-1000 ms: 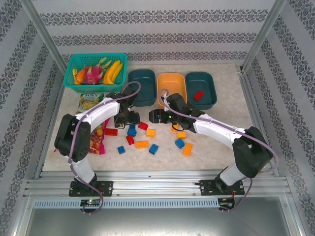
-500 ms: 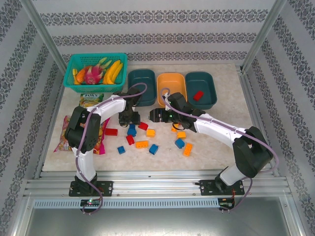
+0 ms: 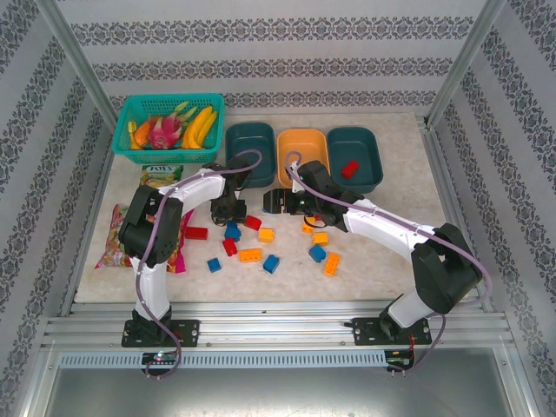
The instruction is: Sort the legos into containers by color
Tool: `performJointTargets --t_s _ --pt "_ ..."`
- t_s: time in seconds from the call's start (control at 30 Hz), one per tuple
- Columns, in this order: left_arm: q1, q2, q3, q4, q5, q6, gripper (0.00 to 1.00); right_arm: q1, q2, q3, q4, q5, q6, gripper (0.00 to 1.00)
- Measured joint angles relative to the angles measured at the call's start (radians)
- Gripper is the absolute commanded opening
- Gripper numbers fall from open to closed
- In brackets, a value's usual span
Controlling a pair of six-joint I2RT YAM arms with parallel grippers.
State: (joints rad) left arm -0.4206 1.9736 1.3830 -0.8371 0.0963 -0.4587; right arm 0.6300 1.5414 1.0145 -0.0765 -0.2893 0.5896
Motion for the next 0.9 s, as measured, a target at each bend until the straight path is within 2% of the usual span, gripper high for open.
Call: performJointTargets --t_s 0.07,0.3,0.57,0.77,0.9 --pt "-0.004 0.000 0.001 0.000 -0.008 0.001 0.32 0.000 0.000 0.000 0.000 -0.005 0.007 0.75" --pt "-0.009 -0.003 0.058 -0.031 -0.059 -0.002 0.33 -0.008 0.000 0.000 0.007 -0.013 0.018 0.76" --pt "0.004 0.004 0.414 -0.093 -0.068 -0.040 0.33 -0.090 -0.003 0.039 0.068 -0.014 0.091 0.78" --pt "0.031 0.213 0.784 -0.119 -0.080 -0.070 0.33 -0.143 -0.002 0.141 0.083 0.004 0.150 0.78" --pt "0.063 0.398 0.941 -0.127 -0.079 -0.103 0.34 -0.161 0.017 0.181 0.089 0.010 0.174 0.78"
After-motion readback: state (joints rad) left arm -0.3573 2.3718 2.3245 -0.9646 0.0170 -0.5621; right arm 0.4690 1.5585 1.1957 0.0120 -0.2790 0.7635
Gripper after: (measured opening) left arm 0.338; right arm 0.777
